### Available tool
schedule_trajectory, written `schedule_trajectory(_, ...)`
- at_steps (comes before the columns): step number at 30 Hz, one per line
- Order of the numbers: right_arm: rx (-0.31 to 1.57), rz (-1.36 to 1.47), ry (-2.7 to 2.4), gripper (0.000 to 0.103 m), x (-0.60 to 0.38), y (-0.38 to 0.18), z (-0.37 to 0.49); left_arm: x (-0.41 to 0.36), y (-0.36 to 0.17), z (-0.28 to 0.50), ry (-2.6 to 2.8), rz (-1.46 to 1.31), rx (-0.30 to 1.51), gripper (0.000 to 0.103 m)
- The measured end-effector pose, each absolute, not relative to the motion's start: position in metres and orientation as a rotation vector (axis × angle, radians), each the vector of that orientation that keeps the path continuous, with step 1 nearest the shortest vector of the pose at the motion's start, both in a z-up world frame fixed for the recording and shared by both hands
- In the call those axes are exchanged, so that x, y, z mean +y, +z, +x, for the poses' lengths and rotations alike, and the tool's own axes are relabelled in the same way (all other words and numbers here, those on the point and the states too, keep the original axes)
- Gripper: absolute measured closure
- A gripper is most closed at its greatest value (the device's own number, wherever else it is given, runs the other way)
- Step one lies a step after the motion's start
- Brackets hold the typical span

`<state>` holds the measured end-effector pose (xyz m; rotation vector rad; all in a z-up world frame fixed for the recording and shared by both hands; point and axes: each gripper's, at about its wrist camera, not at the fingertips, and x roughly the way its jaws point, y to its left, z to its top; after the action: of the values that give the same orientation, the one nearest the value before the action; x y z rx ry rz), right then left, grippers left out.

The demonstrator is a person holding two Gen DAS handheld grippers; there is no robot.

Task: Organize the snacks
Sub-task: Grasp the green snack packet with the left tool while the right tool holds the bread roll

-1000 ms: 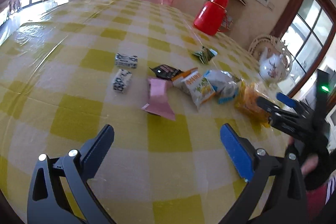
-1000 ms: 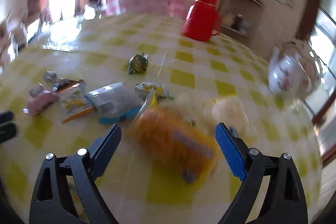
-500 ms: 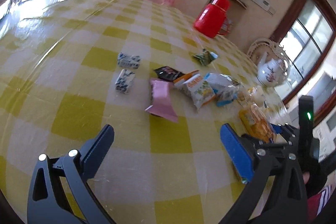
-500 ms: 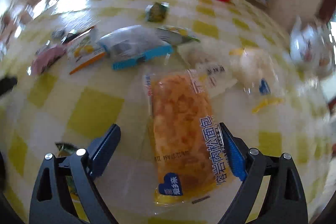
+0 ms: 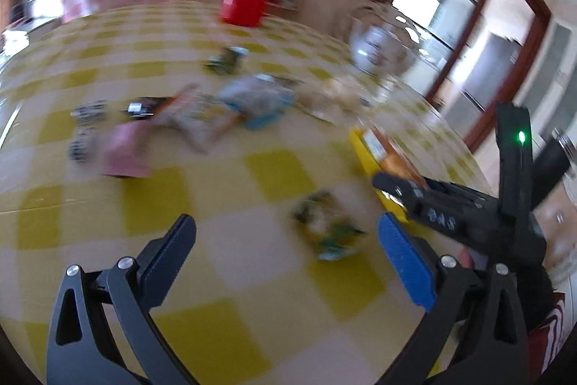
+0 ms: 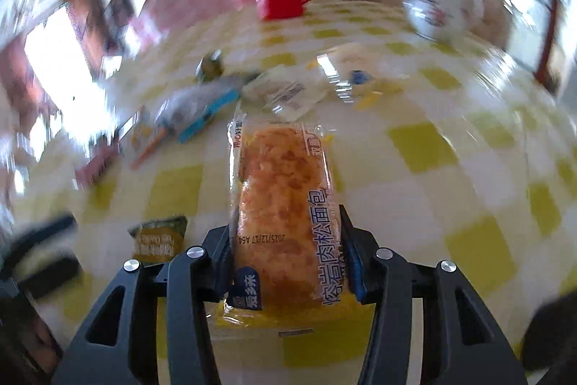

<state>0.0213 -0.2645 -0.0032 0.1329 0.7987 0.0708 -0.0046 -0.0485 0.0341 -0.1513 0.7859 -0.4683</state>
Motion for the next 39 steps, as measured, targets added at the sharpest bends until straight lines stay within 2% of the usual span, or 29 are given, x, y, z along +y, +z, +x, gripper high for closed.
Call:
schedule_trajectory(6,0.792,0.302,-0.019,0.055,-0.305,-0.004,0.007,-0.109,0.017,0.0,-0.44,0.041,0.874,0.002)
schedule_trajectory(11,0.782,0.336,-0.011,0.055,-0.308,-0.008,-0.009,-0.136,0.008,0.003,-0.463,0.287,0.875,0.002)
schedule_trajectory(16,0.786,0.321,-0.009,0.055,-0.305,-0.01,-0.011,-0.132,-0.002,0.022,-0.48,0.276,0.952,0.004)
schedule_trajectory(18,0.785,0.309,-0.014,0.055,-0.302,-0.01,-0.012,-0.131,0.003,0.017,-0.517,0.284,0.913,0.033)
schedule_trajectory(19,0.784,0.306,-0.015,0.055,-0.302,-0.011,-0.012,-0.13,0.005,0.011,-0.549,0.296,0.886,0.051)
schedule_trajectory(22,0.783,0.298,-0.017,0.055,-0.3,-0.01,-0.013,-0.123,0.007,0.008,-0.553,0.273,0.88,0.06)
schedule_trajectory(30,0.748,0.309,0.017,0.055,-0.297,-0.006,-0.018,-0.088,0.017,0.005,-0.489,0.085,0.833,0.061)
schedule_trajectory(39,0.726,0.287,0.102,0.055,-0.273,-0.002,-0.03,-0.077,0.027,-0.006,-0.436,0.07,0.782,0.061)
